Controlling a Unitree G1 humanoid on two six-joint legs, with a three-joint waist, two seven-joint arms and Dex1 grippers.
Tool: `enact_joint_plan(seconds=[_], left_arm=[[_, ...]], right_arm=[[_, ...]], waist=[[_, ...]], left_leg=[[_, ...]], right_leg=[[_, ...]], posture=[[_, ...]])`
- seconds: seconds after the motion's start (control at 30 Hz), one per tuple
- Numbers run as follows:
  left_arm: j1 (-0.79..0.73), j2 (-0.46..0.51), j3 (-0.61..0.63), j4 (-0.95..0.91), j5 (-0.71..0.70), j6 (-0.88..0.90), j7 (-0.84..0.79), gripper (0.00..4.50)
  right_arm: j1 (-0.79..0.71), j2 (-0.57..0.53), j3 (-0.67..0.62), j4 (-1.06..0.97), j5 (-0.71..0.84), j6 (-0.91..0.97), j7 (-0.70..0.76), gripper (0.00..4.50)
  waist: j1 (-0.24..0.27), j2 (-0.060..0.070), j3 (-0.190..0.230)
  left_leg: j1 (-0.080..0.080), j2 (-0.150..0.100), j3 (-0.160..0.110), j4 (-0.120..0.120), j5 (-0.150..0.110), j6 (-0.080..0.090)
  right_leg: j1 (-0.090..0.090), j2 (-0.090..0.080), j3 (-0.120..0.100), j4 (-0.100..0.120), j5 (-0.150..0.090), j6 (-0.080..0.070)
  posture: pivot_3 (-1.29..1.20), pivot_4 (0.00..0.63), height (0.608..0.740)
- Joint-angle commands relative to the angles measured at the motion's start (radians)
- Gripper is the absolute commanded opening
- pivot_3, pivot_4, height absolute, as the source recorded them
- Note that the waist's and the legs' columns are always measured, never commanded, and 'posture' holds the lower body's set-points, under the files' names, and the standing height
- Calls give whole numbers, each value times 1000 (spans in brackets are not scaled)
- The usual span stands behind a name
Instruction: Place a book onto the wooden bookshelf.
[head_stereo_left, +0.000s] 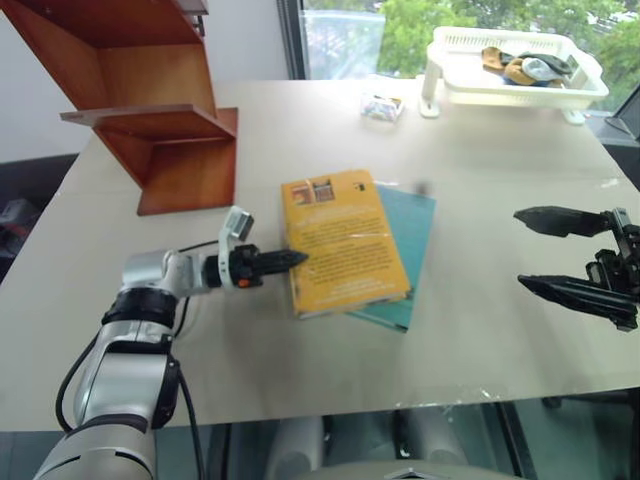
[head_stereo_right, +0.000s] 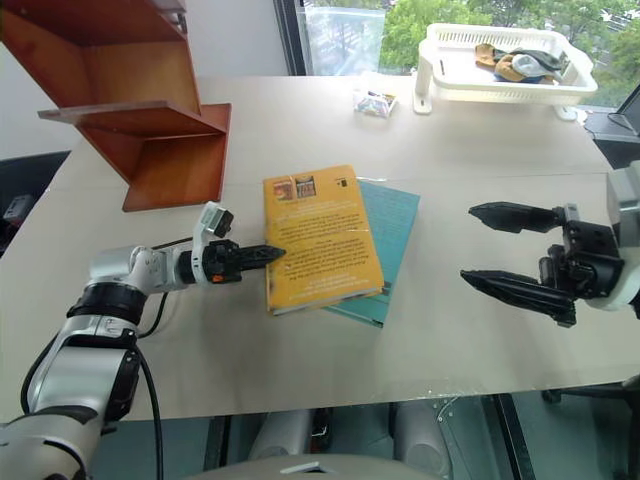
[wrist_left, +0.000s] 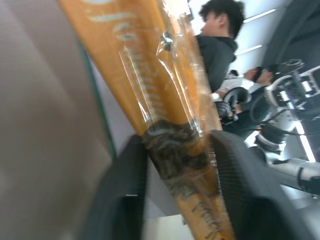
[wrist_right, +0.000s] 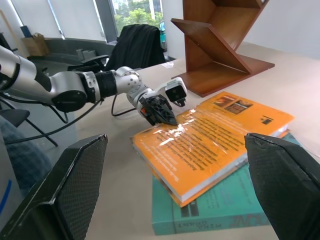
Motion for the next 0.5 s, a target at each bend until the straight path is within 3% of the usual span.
enact_joint_plan(seconds=[0.03, 0.17, 0.33, 0.5], left_arm=[[-1, 10, 32, -6, -1, 10, 15, 223], [16, 19, 87, -76, -26, 7, 40, 223], [61, 31, 130, -351, -21, -118, 130, 223], [-61, 78, 188, -551, -60, -148, 191, 223]], right_arm=[[-16, -15, -42, 11, 43, -3, 17, 4500], [-12, -16, -35, 22, 47, -2, 27, 4500], [-22, -18, -23, 83, -7, -24, 38, 4500], [-49, -26, -20, 164, -34, -29, 81, 4500]], waist=[[0, 0, 0], [0, 0, 0], [2, 0, 0], [6, -1, 1]], left_leg=[[0, 0, 0, 0, 0, 0], [-1, 0, -2, 0, 0, 0], [-2, 1, -3, 1, 0, 0], [-2, 0, -3, 1, 0, 0]], right_leg=[[0, 0, 0, 0, 0, 0], [0, 0, -2, 0, 0, 0], [0, -1, -2, 0, 0, 0], [0, -1, -3, 0, 0, 0]], posture=[[0, 150, 740], [0, 150, 740], [0, 150, 740], [0, 150, 740]])
